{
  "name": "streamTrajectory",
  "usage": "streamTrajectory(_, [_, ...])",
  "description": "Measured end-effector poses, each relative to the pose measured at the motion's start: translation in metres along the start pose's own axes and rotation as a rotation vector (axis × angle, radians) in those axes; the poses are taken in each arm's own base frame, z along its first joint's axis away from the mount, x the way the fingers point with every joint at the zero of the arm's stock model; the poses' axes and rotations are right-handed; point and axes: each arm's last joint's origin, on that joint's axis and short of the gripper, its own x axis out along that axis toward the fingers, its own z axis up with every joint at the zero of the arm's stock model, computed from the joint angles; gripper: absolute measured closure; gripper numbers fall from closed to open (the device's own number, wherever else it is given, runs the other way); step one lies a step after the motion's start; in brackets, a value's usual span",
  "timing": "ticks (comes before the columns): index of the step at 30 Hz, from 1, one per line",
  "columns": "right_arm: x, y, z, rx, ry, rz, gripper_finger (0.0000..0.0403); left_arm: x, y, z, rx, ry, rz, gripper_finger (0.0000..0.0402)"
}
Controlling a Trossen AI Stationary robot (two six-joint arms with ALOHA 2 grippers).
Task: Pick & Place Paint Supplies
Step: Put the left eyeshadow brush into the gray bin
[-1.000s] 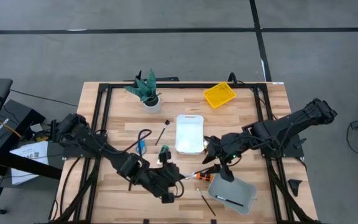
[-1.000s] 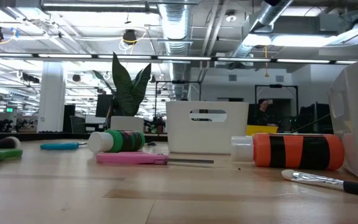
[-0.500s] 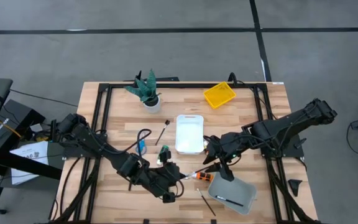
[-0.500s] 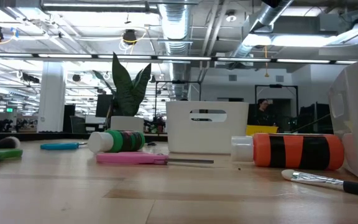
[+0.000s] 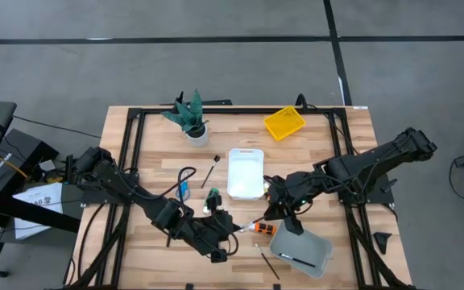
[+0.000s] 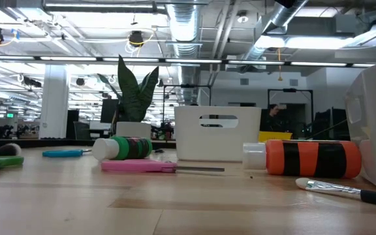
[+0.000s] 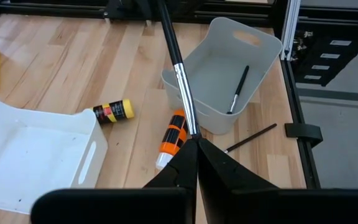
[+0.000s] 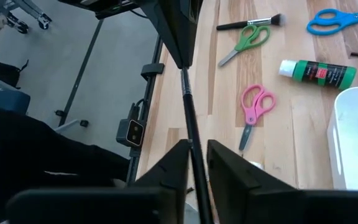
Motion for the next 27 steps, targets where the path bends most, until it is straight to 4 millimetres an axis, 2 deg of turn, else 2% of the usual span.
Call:
streamTrajectory(4, [0.000,0.000,0.000,-0.002,0.001,0.003,0.0392,0.000,0.000,0.000,-0.001,0.001,0.002,0.0401])
streamTrajectory(16, [0.000,0.000,0.000,-0.003,-0.002,-0.004,0.0396,0.001,0.002,-0.002,-0.047,0.023,0.014,0.0396])
streamTrajectory(23, [0.000,-0.001,-0.001,0.002,0.004,-0.012,0.0396,-0.003,0.007,-0.025,-0.058,0.274,-0.005,0.0366])
streamTrajectory(27, [0.000,0.002,-0.008,0.008,0.051,-0.054,0.0396,-0.005,0.002,-0.039,-0.050,0.321,-0.007,0.0349])
